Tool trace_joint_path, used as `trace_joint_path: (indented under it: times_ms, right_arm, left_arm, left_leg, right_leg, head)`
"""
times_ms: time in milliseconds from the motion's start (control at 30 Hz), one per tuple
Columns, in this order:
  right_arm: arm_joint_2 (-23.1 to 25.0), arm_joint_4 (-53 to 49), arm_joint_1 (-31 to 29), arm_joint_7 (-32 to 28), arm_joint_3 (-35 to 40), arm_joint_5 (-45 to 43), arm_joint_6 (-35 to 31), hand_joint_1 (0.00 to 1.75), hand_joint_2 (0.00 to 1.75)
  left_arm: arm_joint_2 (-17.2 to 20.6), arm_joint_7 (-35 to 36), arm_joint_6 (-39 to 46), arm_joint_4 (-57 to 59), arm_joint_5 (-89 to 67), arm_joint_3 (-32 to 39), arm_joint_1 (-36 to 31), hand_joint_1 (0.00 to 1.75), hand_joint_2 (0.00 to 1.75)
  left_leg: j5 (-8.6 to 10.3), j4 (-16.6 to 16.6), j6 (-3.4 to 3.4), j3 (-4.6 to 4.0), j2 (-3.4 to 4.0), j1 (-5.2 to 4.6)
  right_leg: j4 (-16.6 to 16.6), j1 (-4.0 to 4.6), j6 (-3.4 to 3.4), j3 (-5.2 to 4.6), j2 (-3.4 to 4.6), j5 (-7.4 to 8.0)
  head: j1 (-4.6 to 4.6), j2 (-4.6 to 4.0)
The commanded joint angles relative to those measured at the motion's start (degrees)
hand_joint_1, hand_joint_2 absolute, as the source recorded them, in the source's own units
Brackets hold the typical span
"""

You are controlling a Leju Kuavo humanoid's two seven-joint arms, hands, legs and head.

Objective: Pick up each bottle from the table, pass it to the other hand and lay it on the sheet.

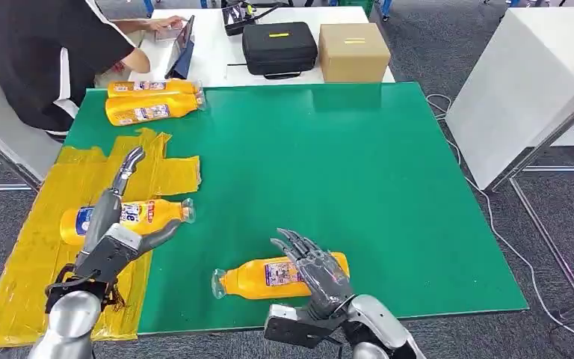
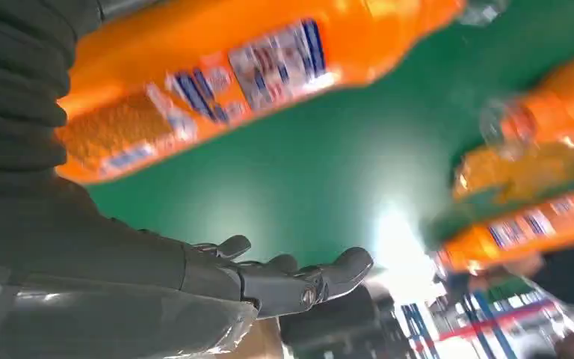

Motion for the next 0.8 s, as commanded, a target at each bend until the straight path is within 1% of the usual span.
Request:
trace_joint_path:
  times_ms: [33, 167, 233, 367, 433, 467, 800]
  right_arm:
    - [-2.90, 11.11, -3.82, 4.50, 1.89, 1.24, -2.70, 0.00, 1.75]
    - [-2.87, 13.85, -4.39, 7.86, -0.53, 4.66, -5.44, 0.00, 1.75]
    - [-2.63, 14.74, -4.80, 8.77, -1.25, 5.52, -6.05, 0.00, 1.75]
    - [-2.39, 16.60, -5.59, 9.45, -1.95, 6.44, -6.88, 0.00, 1.75]
    - [-2.18, 18.14, -6.18, 9.48, -2.05, 6.33, -7.03, 0.00, 1.75]
    - [-2.08, 18.42, -6.28, 9.44, -2.10, 6.28, -7.09, 0.00, 1.75]
    - [-1.96, 18.63, -6.36, 9.44, -2.07, 6.28, -7.06, 0.00, 1.75]
  left_arm:
    - [-1.07, 0.58, -0.64, 7.74, 0.28, 0.27, -4.38, 0.00, 1.75]
    - [-1.33, 0.81, -0.62, 9.02, 0.42, 0.07, -5.28, 0.00, 1.75]
    - [-1.46, 0.85, -0.62, 9.43, 0.43, 0.01, -5.46, 0.00, 1.75]
    - [-1.75, 0.87, -0.65, 10.33, 0.43, -0.08, -5.77, 0.00, 1.75]
    - [-1.93, 0.91, -0.63, 11.07, 0.48, -0.07, -6.02, 0.00, 1.75]
    - [-1.96, 0.92, -0.61, 11.20, 0.50, -0.04, -6.07, 0.00, 1.75]
    - [-1.98, 0.93, -0.56, 11.27, 0.51, 0.00, -6.08, 0.00, 1.75]
  left_leg:
    - [0.00, -0.06, -0.10, 0.15, 0.00, 0.05]
    - [-0.01, -0.08, -0.16, 0.23, -0.06, 0.04]
    - [0.00, -0.05, -0.09, 0.13, -0.02, 0.01]
    - [-0.02, -0.08, -0.17, 0.23, 0.01, 0.02]
    - [-0.01, -0.04, -0.11, 0.12, -0.01, 0.03]
    - [-0.02, -0.08, -0.17, 0.24, -0.01, 0.03]
    - [-0.02, -0.04, -0.14, 0.15, 0.01, 0.03]
  right_leg:
    - [-0.13, 0.04, -0.02, 0.19, -0.02, 0.02]
    - [-0.15, 0.03, -0.03, 0.28, -0.08, 0.00]
    - [-0.10, 0.01, -0.01, 0.16, -0.02, 0.01]
    - [-0.13, 0.01, -0.04, 0.26, -0.02, -0.01]
    - [-0.10, 0.03, -0.03, 0.15, -0.02, 0.01]
    - [-0.14, 0.03, -0.04, 0.27, -0.04, -0.01]
    - [-0.09, 0.02, -0.03, 0.17, -0.01, 0.00]
  head:
    - [0.00, 0.00]
    - [0.00, 0.00]
    - [0.00, 0.02]
    - [-0.02, 0.00]
    - [-0.02, 0.00]
    - [0.00, 0.00]
    - [0.00, 0.00]
